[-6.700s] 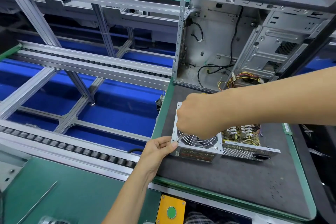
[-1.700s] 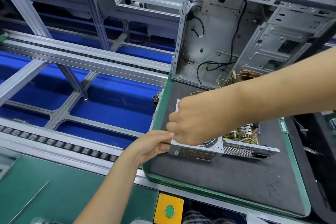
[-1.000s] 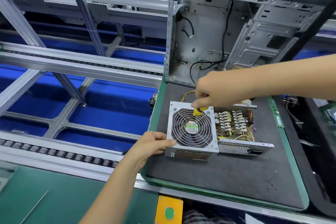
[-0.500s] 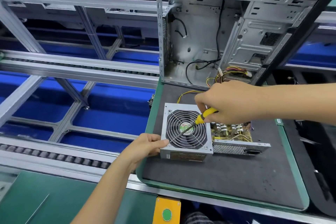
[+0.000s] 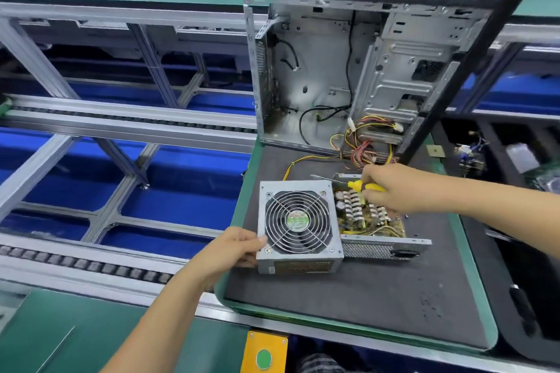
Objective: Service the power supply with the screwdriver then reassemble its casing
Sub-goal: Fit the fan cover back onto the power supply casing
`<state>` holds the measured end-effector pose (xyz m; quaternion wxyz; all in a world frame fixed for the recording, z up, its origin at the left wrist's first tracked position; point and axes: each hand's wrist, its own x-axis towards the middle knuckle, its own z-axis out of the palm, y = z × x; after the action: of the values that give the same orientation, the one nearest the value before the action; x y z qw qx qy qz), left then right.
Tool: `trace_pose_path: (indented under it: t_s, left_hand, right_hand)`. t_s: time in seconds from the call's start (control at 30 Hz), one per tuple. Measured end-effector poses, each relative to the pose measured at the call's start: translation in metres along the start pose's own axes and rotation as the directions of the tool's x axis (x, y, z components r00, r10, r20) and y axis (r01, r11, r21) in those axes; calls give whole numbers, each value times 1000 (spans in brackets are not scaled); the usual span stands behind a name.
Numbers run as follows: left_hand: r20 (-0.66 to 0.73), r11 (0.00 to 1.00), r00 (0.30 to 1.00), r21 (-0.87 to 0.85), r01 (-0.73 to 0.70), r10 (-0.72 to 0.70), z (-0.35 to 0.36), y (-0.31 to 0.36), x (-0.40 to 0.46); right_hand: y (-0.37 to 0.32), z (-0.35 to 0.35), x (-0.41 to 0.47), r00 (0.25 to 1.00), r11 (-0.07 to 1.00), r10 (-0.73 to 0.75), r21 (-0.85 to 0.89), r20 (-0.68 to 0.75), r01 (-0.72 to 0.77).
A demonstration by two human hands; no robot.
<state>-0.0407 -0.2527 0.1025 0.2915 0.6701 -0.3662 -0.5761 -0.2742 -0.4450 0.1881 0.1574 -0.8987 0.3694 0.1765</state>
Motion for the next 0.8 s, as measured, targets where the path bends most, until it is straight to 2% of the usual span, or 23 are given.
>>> trace_pose_path:
  t_s: [0.03, 0.1, 0.13, 0.2, 0.27, 0.37, 0.47, 0.57, 0.67, 0.7, 0.8]
  left_hand:
    - [-7, 999, 1000, 21, 25, -25, -4, 0, -1]
    - [-89, 981, 996, 190, 42, -25, -12, 2, 6]
    - [-171, 951, 985, 307, 34, 19, -12, 6, 13]
    - [-367, 882, 914, 471, 23, 172, -6, 16, 27]
    - [-475, 856, 840, 516, 24, 263, 7, 30, 37]
    - [-545, 842, 794, 533, 80, 270, 17, 38, 52]
    - [-615, 928, 764, 368, 57, 197, 14, 37, 62]
    - [-599, 997, 799, 73, -4, 47, 12, 33, 70]
    - [-500, 940, 856, -338, -52, -132, 17, 27, 73]
    - [-481, 914, 864, -400, -65, -149, 19, 26, 73]
    - [-500, 897, 853, -432, -98, -147, 22, 20, 74]
  right_hand:
    - [9, 4, 2, 1000, 999, 23, 23, 3, -23]
    - [30, 13, 3, 998, 996, 61, 59, -13, -60]
    - [42, 15, 1, 996, 993, 88, 79, -29, -85]
    - [68, 21, -3, 985, 983, 151, 119, -79, -141]
    - [91, 27, -6, 969, 970, 216, 140, -121, -199]
    - [116, 43, -4, 943, 943, 290, 217, -164, -253]
    - [130, 67, 0, 934, 923, 316, 281, -164, -263]
    - [138, 93, 6, 943, 908, 281, 366, -180, -201]
    - [142, 113, 13, 949, 903, 240, 406, -205, -140]
    - [144, 119, 16, 951, 912, 220, 391, -217, -121]
    - [151, 128, 24, 951, 931, 184, 355, -248, -87]
